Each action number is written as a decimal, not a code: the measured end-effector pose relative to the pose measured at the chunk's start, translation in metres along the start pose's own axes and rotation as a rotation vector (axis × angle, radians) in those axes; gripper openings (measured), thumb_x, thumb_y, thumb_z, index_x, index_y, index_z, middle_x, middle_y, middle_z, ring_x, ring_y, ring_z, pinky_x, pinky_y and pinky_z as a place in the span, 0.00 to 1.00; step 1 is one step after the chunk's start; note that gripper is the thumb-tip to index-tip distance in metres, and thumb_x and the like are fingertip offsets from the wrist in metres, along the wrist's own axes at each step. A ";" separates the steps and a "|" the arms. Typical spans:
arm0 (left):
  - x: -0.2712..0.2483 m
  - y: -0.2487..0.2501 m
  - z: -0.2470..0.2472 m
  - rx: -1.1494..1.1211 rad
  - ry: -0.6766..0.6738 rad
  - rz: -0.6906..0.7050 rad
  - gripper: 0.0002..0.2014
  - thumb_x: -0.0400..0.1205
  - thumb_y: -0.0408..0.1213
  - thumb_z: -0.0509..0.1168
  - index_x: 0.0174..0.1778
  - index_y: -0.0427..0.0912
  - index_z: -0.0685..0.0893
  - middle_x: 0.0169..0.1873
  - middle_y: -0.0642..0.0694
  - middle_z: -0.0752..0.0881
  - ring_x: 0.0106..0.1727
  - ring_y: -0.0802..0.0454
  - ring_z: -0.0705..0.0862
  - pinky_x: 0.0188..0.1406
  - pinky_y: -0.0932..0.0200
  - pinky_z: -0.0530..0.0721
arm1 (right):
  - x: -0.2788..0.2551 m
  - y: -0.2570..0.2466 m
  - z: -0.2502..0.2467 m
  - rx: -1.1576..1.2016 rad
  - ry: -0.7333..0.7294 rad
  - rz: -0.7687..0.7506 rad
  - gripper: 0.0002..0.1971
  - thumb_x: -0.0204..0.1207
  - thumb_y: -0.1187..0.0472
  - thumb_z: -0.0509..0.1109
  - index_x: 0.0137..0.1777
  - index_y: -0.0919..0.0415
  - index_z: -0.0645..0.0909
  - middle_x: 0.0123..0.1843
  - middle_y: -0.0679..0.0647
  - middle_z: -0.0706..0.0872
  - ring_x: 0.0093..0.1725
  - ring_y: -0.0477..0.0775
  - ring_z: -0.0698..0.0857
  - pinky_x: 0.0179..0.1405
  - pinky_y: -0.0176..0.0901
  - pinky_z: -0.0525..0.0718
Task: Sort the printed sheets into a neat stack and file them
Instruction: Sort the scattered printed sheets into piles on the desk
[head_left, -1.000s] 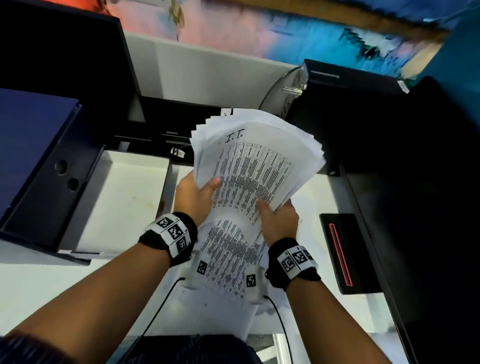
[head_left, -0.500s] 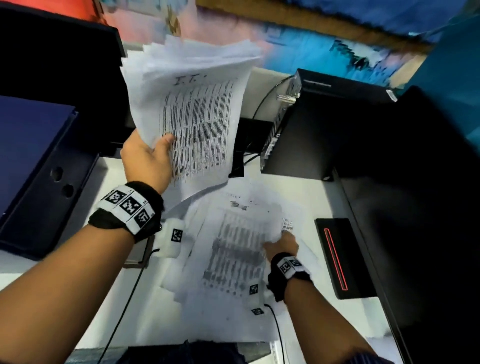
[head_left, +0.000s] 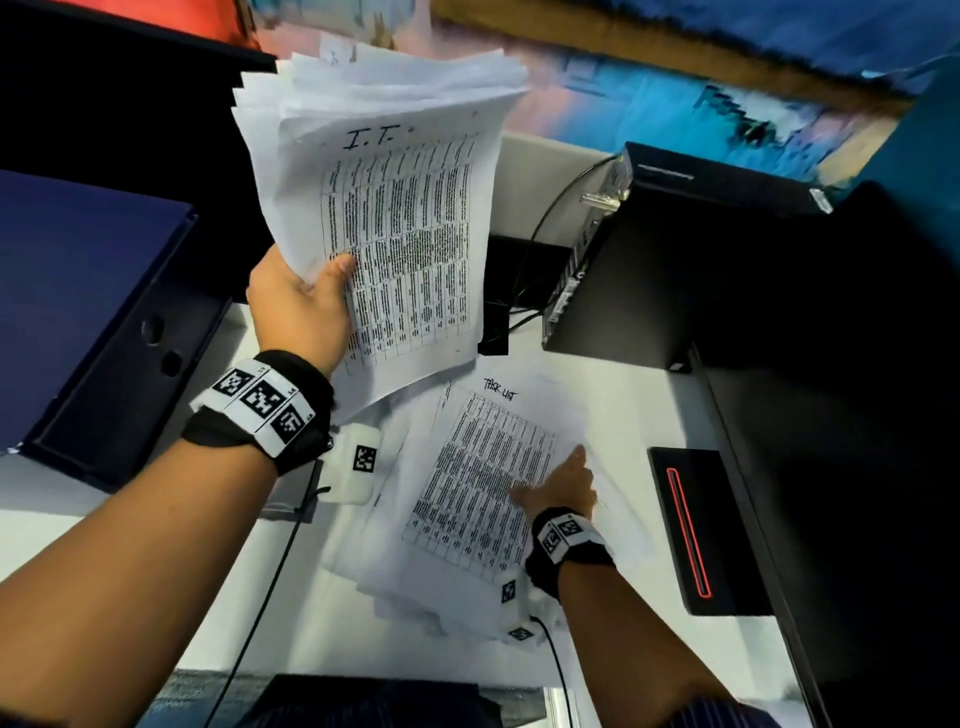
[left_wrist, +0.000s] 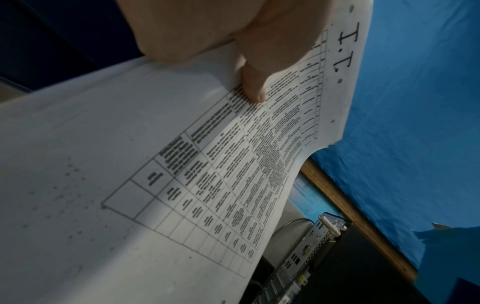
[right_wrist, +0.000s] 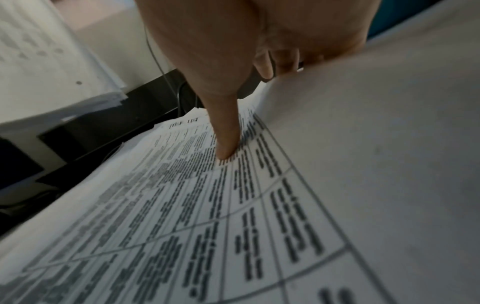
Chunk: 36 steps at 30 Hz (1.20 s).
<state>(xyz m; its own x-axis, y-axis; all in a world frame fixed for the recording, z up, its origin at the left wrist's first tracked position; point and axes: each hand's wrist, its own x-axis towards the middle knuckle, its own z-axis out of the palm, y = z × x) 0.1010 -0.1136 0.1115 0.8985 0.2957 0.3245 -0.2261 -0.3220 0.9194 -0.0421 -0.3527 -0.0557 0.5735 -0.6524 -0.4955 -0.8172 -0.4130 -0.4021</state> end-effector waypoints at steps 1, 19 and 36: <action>0.000 0.000 0.000 -0.002 0.001 -0.006 0.16 0.80 0.39 0.71 0.61 0.36 0.83 0.55 0.50 0.88 0.58 0.53 0.86 0.62 0.62 0.82 | 0.000 -0.002 0.002 0.010 -0.035 0.006 0.62 0.68 0.53 0.83 0.86 0.62 0.36 0.84 0.64 0.61 0.81 0.66 0.66 0.78 0.56 0.70; -0.030 -0.031 0.015 0.367 -0.243 -0.450 0.15 0.79 0.38 0.73 0.59 0.35 0.85 0.52 0.36 0.89 0.53 0.36 0.88 0.55 0.45 0.87 | -0.033 -0.034 -0.130 0.088 0.414 -0.345 0.07 0.78 0.61 0.71 0.50 0.66 0.82 0.40 0.58 0.84 0.46 0.63 0.84 0.42 0.42 0.79; -0.086 -0.103 0.043 0.389 -0.662 -0.836 0.18 0.89 0.38 0.56 0.66 0.27 0.79 0.67 0.32 0.81 0.66 0.33 0.81 0.63 0.50 0.78 | -0.042 -0.071 -0.188 0.447 0.303 -0.533 0.16 0.73 0.70 0.78 0.61 0.67 0.85 0.53 0.55 0.88 0.44 0.48 0.85 0.40 0.28 0.79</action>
<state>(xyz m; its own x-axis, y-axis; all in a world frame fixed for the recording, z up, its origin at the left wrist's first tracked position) 0.0629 -0.1449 -0.0210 0.7614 0.0528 -0.6462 0.5666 -0.5386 0.6236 -0.0190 -0.4152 0.1385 0.7907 -0.6093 0.0603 -0.2959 -0.4665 -0.8336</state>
